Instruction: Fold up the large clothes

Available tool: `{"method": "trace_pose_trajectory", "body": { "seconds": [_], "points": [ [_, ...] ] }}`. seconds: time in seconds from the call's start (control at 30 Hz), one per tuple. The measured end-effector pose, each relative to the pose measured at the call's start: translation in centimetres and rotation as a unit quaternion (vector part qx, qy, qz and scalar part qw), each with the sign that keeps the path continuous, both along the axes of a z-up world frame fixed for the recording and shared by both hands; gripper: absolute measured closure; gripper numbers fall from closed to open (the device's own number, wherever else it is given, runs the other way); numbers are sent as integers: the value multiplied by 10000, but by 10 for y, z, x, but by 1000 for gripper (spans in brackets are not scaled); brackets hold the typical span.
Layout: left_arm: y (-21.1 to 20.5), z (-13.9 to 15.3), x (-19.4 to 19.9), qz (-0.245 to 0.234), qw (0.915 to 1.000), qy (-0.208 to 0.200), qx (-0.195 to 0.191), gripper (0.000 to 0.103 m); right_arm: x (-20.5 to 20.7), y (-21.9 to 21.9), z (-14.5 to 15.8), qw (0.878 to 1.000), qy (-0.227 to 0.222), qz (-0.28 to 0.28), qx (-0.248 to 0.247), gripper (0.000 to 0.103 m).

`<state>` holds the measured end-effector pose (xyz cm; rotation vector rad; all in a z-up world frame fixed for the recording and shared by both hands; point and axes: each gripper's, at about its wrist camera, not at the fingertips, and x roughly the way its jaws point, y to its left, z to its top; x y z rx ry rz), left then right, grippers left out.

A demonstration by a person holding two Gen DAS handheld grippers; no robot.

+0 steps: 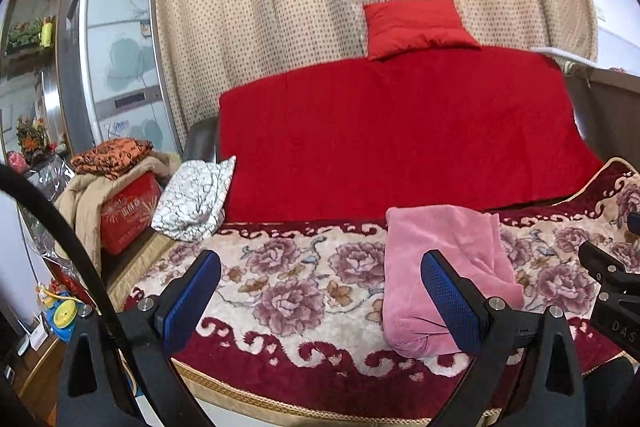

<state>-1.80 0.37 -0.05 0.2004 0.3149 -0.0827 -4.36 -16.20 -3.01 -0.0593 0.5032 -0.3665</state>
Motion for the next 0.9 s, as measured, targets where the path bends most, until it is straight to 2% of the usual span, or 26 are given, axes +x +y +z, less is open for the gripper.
{"method": "trace_pose_trajectory", "body": {
  "seconds": [0.4,0.9],
  "points": [
    [-9,-18,36,98,9991,406,42,3,37,-12,-24,9993,332,64,176,26],
    [-16,-26,53,-41,9989,472,47,3,53,-19,-35,9985,494,28,226,26]
  ]
}}
